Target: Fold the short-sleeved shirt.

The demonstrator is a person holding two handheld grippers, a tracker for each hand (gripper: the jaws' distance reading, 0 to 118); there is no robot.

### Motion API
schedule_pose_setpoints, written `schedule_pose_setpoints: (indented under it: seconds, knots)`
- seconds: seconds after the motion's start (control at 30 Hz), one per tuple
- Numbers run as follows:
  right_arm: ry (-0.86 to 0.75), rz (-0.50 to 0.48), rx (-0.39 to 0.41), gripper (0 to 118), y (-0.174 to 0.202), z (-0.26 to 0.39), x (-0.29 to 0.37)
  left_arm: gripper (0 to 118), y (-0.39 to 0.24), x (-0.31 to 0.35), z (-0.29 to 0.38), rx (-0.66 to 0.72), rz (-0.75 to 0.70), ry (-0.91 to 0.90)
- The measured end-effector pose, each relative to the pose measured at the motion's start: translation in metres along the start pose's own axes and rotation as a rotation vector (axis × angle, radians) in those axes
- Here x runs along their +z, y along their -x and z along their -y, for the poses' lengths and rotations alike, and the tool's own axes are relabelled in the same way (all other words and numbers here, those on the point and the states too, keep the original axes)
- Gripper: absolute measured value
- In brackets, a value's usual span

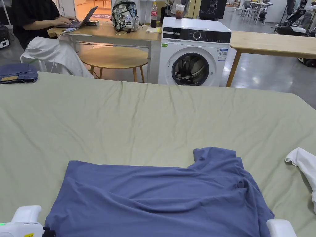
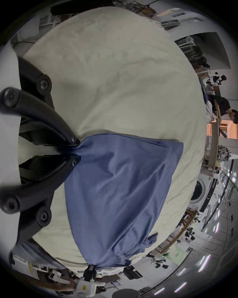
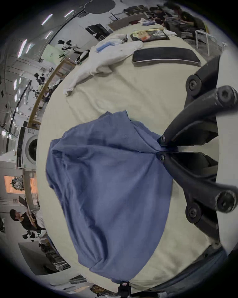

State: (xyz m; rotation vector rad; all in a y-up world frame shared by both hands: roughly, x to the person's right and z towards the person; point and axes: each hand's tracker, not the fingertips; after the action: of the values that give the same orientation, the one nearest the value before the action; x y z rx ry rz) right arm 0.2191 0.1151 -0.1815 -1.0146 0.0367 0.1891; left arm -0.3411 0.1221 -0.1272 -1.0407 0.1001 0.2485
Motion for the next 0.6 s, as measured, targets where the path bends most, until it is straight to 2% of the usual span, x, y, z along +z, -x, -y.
schedule_pose_setpoints:
  seconds: [0.2,0.23,0.27,0.3,0.4,0.43,0.5,0.53,0.6]
  knots:
    - [-0.002,0.024,0.005,6,0.003,-0.003,-0.004,3,0.001,-0.001,-0.008,-0.029,-0.017,0.013]
    - [-0.005,0.023,0.001,12,0.003,-0.005,-0.001,3,0.002,0.002,-0.010,-0.024,-0.010,0.012]
    - [-0.003,0.022,-0.002,23,0.003,-0.008,0.002,5,0.002,0.004,-0.013,-0.015,-0.002,0.009]
    - [-0.003,0.022,-0.004,41,0.003,-0.012,0.008,7,0.002,0.007,-0.016,-0.006,0.006,0.003]
    - [-0.042,0.090,0.025,61,0.010,-0.026,0.021,12,-0.007,0.019,-0.026,-0.015,0.003,-0.037]
    - [-0.068,0.097,0.022,75,0.010,-0.032,0.027,28,-0.011,0.023,-0.032,-0.030,-0.002,-0.068]
    - [-0.124,0.080,0.006,76,0.014,-0.045,0.038,63,-0.019,0.030,-0.041,-0.040,-0.013,-0.121]
    - [-0.154,0.067,0.005,76,0.018,-0.052,0.043,69,-0.023,0.033,-0.048,-0.045,-0.012,-0.135]
    - [-0.220,0.048,0.003,76,0.030,-0.065,0.054,69,-0.033,0.040,-0.057,-0.057,0.008,-0.166]
